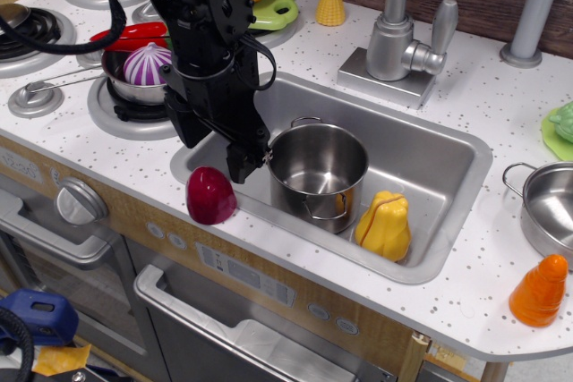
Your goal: Put sweet potato in pot which is in sink
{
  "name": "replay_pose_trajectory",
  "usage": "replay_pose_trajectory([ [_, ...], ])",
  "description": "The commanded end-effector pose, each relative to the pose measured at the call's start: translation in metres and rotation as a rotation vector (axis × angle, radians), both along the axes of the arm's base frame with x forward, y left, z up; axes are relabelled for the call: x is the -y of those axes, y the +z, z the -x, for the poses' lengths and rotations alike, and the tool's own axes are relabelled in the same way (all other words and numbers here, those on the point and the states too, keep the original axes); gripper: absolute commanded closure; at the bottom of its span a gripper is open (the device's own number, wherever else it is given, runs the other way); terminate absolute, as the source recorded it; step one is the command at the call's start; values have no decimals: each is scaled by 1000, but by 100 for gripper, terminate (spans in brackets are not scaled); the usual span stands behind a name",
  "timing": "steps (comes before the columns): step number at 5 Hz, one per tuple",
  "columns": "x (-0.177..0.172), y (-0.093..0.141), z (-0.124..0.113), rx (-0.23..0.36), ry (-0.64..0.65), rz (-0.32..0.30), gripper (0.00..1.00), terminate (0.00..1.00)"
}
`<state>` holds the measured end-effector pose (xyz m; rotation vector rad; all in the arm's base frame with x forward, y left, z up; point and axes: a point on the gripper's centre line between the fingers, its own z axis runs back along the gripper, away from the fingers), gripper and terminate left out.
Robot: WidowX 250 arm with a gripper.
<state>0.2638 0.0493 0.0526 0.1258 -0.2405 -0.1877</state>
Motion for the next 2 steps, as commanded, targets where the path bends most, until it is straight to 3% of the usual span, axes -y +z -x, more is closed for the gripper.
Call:
replay_pose_trajectory([
  [1,0,0,0,0,0,0,0,0],
  [2,-2,-5,0,9,-1,28,0,0],
])
